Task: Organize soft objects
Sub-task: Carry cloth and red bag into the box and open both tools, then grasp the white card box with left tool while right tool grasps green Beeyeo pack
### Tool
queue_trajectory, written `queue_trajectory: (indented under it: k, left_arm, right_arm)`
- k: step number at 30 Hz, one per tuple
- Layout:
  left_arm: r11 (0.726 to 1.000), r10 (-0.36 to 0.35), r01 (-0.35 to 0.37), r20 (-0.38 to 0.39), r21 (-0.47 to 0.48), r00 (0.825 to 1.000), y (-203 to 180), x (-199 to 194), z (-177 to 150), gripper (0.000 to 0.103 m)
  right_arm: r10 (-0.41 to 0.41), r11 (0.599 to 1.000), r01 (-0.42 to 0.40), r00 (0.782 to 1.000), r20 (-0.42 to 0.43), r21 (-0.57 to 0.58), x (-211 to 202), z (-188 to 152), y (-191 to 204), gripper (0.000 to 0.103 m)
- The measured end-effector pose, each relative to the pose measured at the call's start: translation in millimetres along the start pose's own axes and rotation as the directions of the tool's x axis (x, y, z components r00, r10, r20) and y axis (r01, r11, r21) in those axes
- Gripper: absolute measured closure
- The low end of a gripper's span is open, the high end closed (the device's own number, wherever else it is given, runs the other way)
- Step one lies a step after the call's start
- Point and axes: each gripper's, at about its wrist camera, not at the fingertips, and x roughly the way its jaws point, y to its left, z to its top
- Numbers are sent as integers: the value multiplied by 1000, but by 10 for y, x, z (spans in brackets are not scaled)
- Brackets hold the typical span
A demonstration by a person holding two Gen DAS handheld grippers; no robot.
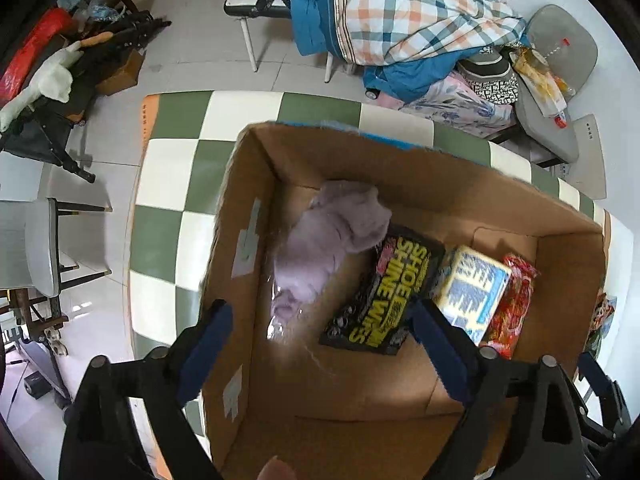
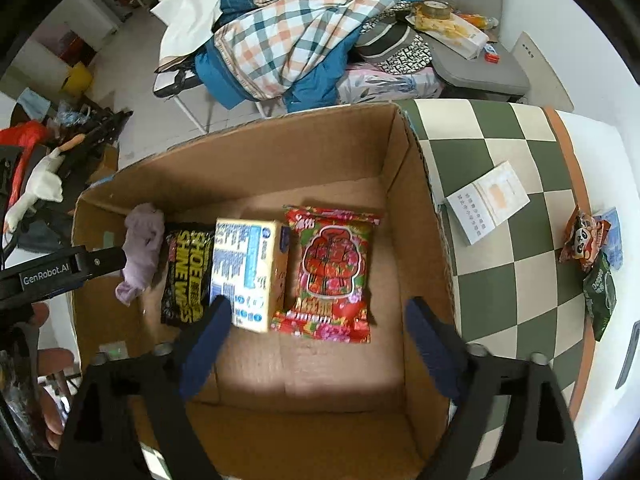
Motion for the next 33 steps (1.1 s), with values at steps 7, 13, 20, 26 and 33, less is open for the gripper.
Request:
queue_trajectory:
  k: [7,13,20,26,33]
  left_arm:
    - [999,38,-40,98,23,994,-49,-245,-394,3]
    - [999,39,-44,164,27,986,-88,-473,-770,3]
    - [999,24,-30,227,24,973,-103,-811,-1260,3]
    - [998,30,-42,266,39,963,-150,-1054,-1634,3]
    - [998,26,-43,281,55,959,-286,-1257,-1858,3]
  right_arm:
    - [-23,997,22,1000,-3,-68,-146,-240,49,0]
    - [-10,995,11,1000,12,-96,-331,-460,19,0]
    - [-1,990,8,999,50,-139,-676,-800,-32,0]
    - [33,986,-20,996,82,-163,-1014,-1148,-98,0]
    - [87,981,-70,992,88,-180,-1277,-1364,-166,0]
